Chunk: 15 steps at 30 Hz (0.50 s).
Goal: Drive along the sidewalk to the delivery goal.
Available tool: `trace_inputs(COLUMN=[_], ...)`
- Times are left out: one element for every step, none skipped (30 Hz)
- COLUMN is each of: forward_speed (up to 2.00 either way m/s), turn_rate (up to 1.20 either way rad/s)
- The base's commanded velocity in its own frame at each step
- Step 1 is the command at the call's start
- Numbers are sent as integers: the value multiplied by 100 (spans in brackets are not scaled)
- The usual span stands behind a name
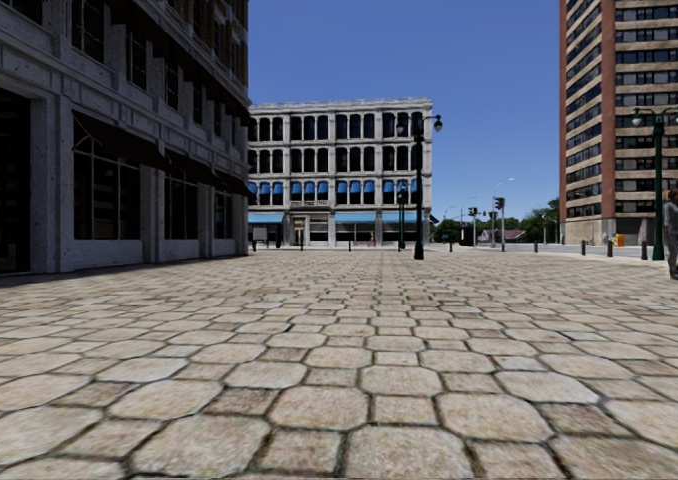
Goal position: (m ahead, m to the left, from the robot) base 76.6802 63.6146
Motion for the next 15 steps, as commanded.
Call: trace_inputs(forward_speed=[200,200,200,200,200,200,200,200,200,200,200,200,200,200,200], turn_rate=[0,0,0,0,0,0,0,0,0,0,0,0,0,0,0])
